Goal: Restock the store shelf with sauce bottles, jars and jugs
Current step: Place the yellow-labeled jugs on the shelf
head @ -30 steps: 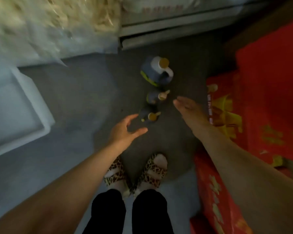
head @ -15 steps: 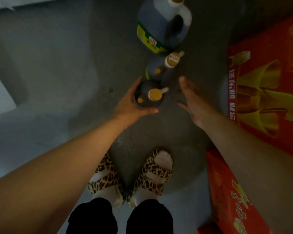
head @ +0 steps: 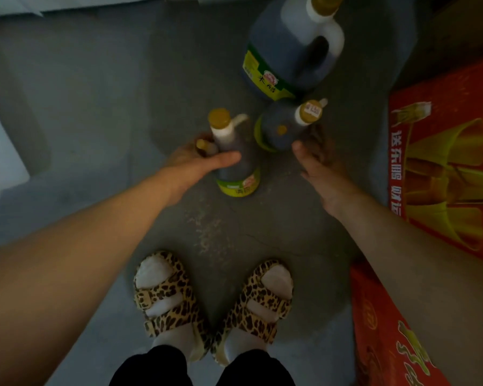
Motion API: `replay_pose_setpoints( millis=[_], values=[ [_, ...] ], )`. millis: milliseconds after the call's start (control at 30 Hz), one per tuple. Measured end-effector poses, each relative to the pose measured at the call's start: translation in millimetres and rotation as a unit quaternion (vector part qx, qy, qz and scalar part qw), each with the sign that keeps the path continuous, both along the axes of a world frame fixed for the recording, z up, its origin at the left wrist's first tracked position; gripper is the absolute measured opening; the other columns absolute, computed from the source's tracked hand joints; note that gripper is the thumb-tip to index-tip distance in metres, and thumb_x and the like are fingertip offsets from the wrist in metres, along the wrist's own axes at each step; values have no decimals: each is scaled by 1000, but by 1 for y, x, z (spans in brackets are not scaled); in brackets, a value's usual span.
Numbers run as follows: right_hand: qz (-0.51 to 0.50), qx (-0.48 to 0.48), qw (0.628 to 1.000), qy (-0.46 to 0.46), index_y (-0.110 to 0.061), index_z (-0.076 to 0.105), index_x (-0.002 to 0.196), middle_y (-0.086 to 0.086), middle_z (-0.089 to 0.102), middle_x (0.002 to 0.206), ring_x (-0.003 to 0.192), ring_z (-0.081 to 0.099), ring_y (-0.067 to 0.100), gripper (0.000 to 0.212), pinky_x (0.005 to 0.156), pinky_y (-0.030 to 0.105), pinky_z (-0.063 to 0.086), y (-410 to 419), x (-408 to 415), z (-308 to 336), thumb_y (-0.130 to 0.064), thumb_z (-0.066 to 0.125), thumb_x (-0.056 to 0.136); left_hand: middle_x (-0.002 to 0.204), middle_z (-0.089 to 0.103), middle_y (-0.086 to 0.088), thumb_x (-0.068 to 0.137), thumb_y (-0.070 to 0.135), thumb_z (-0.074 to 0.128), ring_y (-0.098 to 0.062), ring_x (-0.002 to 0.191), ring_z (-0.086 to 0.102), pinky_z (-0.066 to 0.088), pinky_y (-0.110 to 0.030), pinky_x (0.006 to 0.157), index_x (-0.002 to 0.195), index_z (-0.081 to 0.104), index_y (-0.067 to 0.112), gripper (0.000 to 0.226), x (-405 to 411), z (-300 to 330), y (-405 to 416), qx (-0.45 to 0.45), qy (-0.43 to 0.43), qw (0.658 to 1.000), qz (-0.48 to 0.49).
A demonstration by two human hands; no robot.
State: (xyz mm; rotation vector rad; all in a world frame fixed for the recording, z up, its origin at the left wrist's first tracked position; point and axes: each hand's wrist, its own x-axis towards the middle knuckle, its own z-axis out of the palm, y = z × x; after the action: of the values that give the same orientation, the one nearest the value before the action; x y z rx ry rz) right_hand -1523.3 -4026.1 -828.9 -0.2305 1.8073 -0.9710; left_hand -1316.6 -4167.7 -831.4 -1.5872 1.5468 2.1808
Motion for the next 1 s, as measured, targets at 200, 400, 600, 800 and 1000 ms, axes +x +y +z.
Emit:
replay_pose_setpoints(
  millis=[200,400,600,800,1000],
  values=[
    [32,-9,998,56,-24,48,144,-4,62,137,122,59,3,88,101,23,49,-22,-4,-7,-44,89,68,110,72,20,20,76,85,3,104,65,43,-26,96,115,62,32,107,45,-8,-12,88,25,995,49],
    [38,-7,995,89,-19,50,132,-15,63,114,93,63,-17,59,77,7,49,-23,4,-21,-10,79,82,114,73,11,20,79,82,-8,112,65,42,-33,106,115,66,29,109,58,-6,-7,146,27,986,76],
    [81,7,989,127,-14,39,143,-8,57,129,101,57,-16,92,87,5,49,-17,10,-24,-6,90,67,116,73,7,23,79,82,-10,111,67,44,-34,102,113,68,29,104,59,-5,0,174,40,980,87],
    [69,-5,987,143,-20,44,137,-22,53,116,89,53,-27,85,75,-2,44,-20,6,-28,-6,89,67,117,72,6,26,80,81,-10,110,67,43,-34,104,115,68,28,104,59,-5,6,188,43,978,74],
    [52,-14,986,159,-32,48,121,-18,58,120,110,58,-8,78,97,20,52,-31,14,-20,-21,95,59,120,71,5,32,80,81,-12,113,66,42,-38,106,116,67,31,98,60,0,6,194,54,977,75]
  ],
)
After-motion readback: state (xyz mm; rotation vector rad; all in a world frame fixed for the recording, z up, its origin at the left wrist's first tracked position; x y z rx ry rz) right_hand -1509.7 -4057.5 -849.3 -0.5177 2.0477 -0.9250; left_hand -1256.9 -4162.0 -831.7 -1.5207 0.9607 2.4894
